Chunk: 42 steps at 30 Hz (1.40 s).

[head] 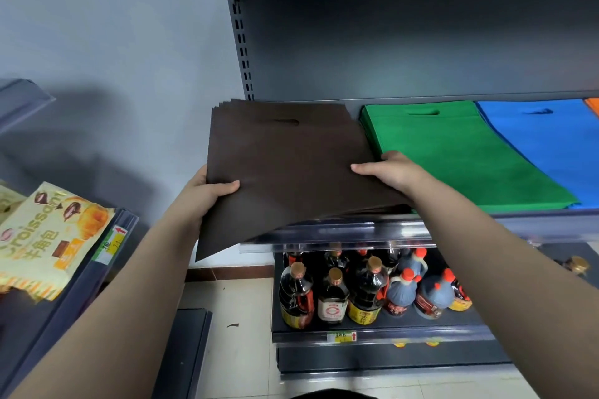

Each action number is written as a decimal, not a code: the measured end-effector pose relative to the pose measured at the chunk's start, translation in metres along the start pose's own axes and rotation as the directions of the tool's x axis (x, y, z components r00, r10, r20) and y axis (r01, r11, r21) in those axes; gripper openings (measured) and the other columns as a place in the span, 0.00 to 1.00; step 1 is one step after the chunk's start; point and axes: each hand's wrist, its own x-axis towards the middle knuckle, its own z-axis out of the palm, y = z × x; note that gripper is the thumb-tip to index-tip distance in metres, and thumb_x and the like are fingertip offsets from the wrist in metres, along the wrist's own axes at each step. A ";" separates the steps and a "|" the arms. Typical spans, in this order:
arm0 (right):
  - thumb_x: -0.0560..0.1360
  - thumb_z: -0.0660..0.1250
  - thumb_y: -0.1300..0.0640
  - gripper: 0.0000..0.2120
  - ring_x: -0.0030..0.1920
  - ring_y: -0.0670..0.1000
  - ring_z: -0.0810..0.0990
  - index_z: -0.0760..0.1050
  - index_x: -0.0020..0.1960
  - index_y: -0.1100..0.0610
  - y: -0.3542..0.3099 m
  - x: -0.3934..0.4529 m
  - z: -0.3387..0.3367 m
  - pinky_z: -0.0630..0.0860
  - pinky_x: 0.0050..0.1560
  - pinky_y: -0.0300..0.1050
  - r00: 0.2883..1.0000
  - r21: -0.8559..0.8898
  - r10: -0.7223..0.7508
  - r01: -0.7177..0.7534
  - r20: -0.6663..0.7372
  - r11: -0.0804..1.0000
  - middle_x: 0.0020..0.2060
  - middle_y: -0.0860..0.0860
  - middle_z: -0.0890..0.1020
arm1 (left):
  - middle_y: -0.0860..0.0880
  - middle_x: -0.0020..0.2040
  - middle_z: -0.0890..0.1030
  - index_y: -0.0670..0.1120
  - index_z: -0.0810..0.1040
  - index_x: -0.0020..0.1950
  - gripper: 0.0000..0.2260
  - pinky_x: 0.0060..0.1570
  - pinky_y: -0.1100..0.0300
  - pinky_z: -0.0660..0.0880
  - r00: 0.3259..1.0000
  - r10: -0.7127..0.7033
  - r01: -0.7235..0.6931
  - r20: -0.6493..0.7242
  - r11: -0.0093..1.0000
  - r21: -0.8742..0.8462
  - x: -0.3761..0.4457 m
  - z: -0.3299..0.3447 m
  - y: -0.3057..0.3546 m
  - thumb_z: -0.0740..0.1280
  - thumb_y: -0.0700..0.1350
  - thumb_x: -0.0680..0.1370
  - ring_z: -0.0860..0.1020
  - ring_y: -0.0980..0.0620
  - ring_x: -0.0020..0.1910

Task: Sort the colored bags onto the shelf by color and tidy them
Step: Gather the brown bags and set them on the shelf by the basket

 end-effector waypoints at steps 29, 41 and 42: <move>0.73 0.63 0.74 0.20 0.45 0.44 0.82 0.71 0.52 0.50 -0.001 0.007 0.015 0.78 0.47 0.38 0.771 0.536 -0.561 0.623 -0.300 0.570 0.43 0.45 0.84 | 0.58 0.47 0.81 0.54 0.73 0.50 0.11 0.42 0.71 0.74 0.770 0.606 -0.608 -0.202 0.792 0.058 0.028 0.034 0.020 0.69 0.39 0.76 0.80 0.63 0.44; 0.70 0.69 0.73 0.20 0.44 0.37 0.80 0.70 0.48 0.49 -0.005 0.015 0.011 0.73 0.50 0.31 0.621 0.274 -0.648 0.781 -0.441 0.562 0.45 0.43 0.81 | 0.59 0.47 0.79 0.51 0.72 0.52 0.11 0.38 0.78 0.70 0.688 0.694 -0.678 -0.214 0.719 0.153 0.035 0.046 0.021 0.71 0.42 0.74 0.77 0.69 0.41; 0.70 0.69 0.73 0.20 0.44 0.37 0.80 0.70 0.48 0.49 -0.008 0.017 0.013 0.73 0.49 0.31 0.609 0.273 -0.648 0.790 -0.457 0.550 0.45 0.43 0.81 | 0.58 0.48 0.79 0.52 0.72 0.52 0.11 0.39 0.77 0.71 0.681 0.699 -0.685 -0.219 0.713 0.148 0.037 0.046 0.021 0.71 0.42 0.74 0.77 0.69 0.42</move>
